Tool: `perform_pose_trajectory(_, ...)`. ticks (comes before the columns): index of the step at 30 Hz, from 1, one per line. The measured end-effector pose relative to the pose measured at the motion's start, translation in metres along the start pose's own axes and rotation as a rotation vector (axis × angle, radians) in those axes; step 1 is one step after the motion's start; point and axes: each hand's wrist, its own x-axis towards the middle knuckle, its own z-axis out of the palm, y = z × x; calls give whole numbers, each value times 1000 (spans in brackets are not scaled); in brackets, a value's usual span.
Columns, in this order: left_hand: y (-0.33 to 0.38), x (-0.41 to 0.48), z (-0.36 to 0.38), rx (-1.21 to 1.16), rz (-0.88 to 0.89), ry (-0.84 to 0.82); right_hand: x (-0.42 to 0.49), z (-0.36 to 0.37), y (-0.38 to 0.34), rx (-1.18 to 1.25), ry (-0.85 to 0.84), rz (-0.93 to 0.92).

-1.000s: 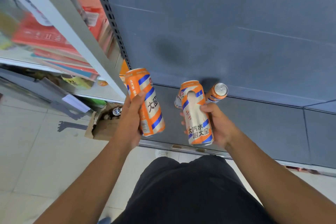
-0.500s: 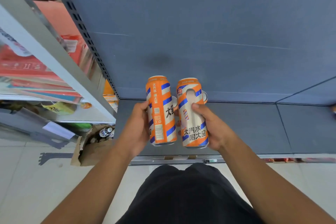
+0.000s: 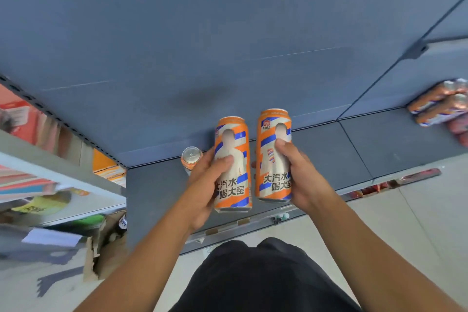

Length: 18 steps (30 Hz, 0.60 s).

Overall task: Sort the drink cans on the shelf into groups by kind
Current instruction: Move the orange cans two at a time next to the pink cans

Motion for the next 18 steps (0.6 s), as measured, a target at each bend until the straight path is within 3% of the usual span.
perform_pose_trajectory(8, -32, 13, 121, 290, 137, -83, -48, -108, -33, -17, 145, -160)
perform_pose_trajectory(18, -96, 33, 297, 473, 128, -277, -120, -278, -75, 78, 337, -306)
